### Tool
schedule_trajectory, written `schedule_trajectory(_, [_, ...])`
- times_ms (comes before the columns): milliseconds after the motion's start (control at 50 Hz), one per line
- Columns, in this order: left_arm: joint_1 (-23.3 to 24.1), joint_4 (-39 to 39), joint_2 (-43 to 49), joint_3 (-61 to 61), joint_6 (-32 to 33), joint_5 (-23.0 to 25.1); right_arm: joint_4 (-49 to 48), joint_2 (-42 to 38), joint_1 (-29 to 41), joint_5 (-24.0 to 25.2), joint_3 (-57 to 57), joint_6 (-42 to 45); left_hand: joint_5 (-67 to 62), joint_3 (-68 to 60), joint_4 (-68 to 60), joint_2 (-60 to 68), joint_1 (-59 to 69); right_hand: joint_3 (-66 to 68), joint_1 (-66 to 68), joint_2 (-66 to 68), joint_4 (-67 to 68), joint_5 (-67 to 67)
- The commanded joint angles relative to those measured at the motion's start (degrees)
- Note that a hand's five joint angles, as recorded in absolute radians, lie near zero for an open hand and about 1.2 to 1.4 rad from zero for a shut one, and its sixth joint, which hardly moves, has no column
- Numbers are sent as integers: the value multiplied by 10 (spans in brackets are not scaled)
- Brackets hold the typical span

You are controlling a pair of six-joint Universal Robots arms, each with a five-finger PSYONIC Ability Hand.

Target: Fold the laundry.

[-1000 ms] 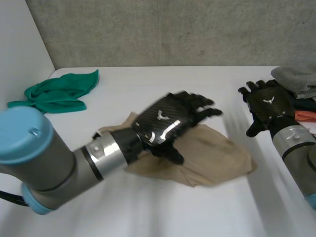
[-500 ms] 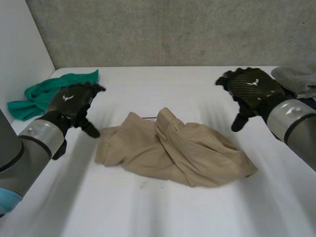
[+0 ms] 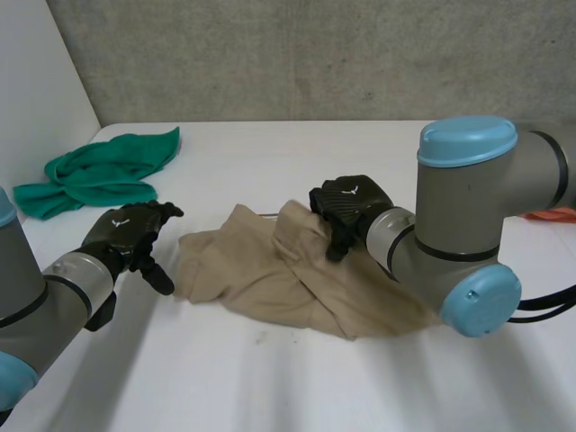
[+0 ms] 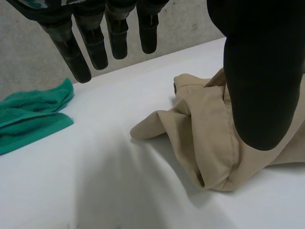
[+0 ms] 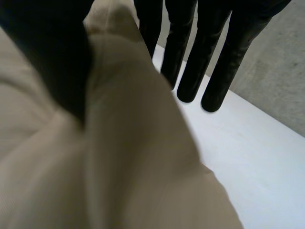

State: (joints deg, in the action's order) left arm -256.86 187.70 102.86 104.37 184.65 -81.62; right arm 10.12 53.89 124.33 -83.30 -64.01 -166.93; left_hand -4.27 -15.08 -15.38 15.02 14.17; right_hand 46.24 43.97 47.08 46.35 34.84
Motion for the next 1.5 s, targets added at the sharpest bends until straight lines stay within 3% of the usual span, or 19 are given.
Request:
schedule_trajectory(20, [1,-1,-4,0,0,1,-9,74,-16,-3,-41,11,-2,7,10,-6,3,338,360,329,337,352])
schedule_trajectory(60, [1,0,-4,0,1,1,-5,103,-42,1,-64,33,-2,7,10,-6,3,338,360,329,337,352])
schedule_trajectory(160, [2,0,-3,-4,3,2,23,172,-174,24,-159,203,-2,7,10,-6,3,338,360,329,337,352])
schedule_trajectory(240, [5,1,-3,-5,4,3,66,191,-239,28,-197,303,0,8,11,-8,1,338,360,329,337,352])
schedule_trajectory(380, [9,2,-1,-10,4,4,82,201,-308,29,-201,326,0,8,11,-8,1,338,360,329,337,352])
schedule_trajectory(420, [11,4,0,-13,4,4,82,202,-312,27,-198,326,-2,7,10,-6,2,-25,-2,-34,-26,-11])
schedule_trajectory(440, [12,5,1,-14,4,4,82,202,-312,25,-195,326,0,8,11,-8,1,-280,-257,-288,-281,-266])
schedule_trajectory(460, [14,6,1,-14,4,4,82,203,-311,25,-189,325,0,8,11,-8,1,-362,-340,-371,-363,-348])
schedule_trajectory(600, [31,6,0,-19,6,3,81,256,-294,30,-148,282,0,8,11,-8,1,-362,-340,-371,-363,-348])
schedule_trajectory(740, [32,6,-3,-15,5,3,75,262,-197,46,-58,254,2,10,13,-9,-1,-362,-340,-371,-363,-348])
schedule_trajectory(840, [30,6,-3,-12,5,3,71,165,-102,76,32,273,2,10,13,-9,-1,-362,-340,-371,-363,-348])
schedule_trajectory(920, [29,6,-4,-8,5,3,74,97,-75,94,82,281,2,10,13,-9,-1,-362,-340,-371,-363,-348])
schedule_trajectory(1060, [30,3,-9,-7,5,4,86,-42,-59,147,160,282,4,12,15,-11,-3,-362,-340,-371,-363,-348])
schedule_trajectory(1200, [30,2,-13,-7,4,4,108,-153,-59,160,236,285,4,12,15,-11,-3,-345,-322,-353,-346,-331])
schedule_trajectory(1340, [30,3,-15,-7,4,5,107,-236,-59,165,290,296,4,12,15,-11,-3,-222,-200,-231,-223,-208])
schedule_trajectory(1420, [30,4,-15,-7,4,7,107,-257,-59,169,304,300,2,10,13,-9,-1,11,34,3,10,25])
schedule_trajectory(1480, [30,6,-15,-8,5,7,107,-254,-58,174,308,299,4,12,15,-11,-3,337,359,328,336,351])
schedule_trajectory(1500, [30,7,-15,-9,5,7,104,-247,-58,173,305,299,4,12,15,-11,-3,338,360,329,337,352])
